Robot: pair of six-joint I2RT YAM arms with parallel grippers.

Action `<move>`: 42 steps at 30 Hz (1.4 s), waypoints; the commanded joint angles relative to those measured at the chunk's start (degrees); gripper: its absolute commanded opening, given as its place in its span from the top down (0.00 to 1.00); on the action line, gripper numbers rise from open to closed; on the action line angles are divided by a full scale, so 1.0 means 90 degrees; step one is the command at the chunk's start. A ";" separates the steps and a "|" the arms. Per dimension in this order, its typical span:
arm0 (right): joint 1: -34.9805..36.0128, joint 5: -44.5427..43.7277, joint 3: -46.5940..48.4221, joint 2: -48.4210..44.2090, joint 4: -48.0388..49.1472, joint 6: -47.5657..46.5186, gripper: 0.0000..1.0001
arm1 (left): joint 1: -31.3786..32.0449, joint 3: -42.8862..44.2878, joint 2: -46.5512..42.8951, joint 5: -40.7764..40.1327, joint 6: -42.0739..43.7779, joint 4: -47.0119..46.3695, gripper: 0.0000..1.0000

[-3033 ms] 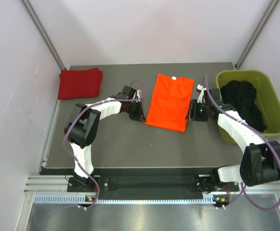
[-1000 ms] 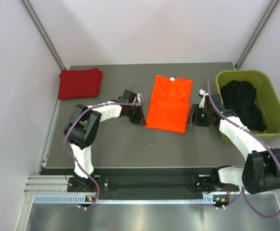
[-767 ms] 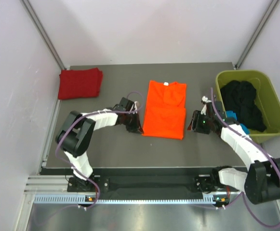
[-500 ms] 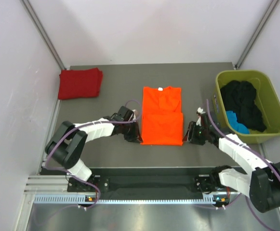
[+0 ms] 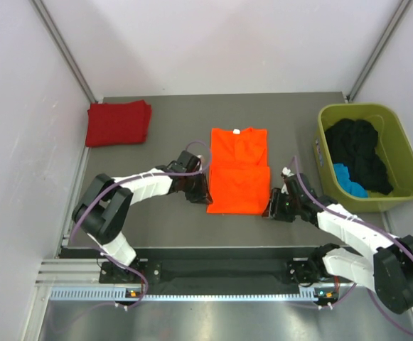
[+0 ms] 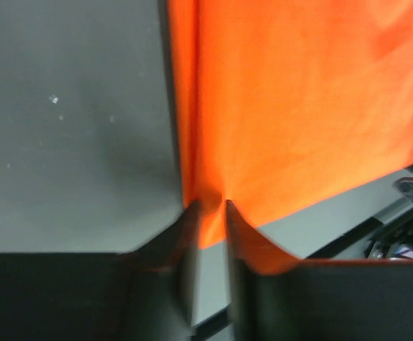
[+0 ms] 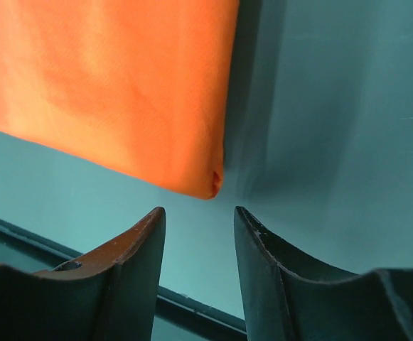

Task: Fold and stack the t-shirts
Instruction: Fold the tshirt

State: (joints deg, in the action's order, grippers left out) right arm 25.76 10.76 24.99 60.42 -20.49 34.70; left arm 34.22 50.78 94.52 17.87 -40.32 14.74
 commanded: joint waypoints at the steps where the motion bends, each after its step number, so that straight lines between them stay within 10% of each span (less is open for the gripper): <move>1: 0.0038 -0.0336 0.0250 -0.0122 0.0060 -0.0095 0.56 | -0.0003 0.0246 0.0220 -0.0071 0.0124 -0.0027 0.81; 4: 0.0029 -0.0434 0.0289 -0.0015 0.0060 -0.0164 0.56 | -0.0003 0.0275 0.0220 -0.0168 0.0114 0.0041 1.00; 24: 0.0038 -0.0473 0.0250 0.0103 0.0353 -0.0262 0.65 | 0.0124 -0.0487 -0.0375 -0.0149 -0.0501 -0.0144 1.00; 29: 0.0038 -0.0454 0.0250 0.0074 0.0343 -0.0242 0.66 | 0.0124 -0.0204 -0.0190 -0.0442 -0.0394 0.0236 0.74; 42: 0.0038 -0.0678 0.0523 -0.0093 -0.0047 -0.0340 0.60 | -0.0227 0.1357 0.0191 -0.0990 0.0357 0.0979 0.70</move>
State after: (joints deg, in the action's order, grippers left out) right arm 25.76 6.28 25.76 60.58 -20.80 32.77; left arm 33.63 58.08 95.22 10.31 -40.47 22.35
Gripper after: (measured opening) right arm 0.400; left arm 0.306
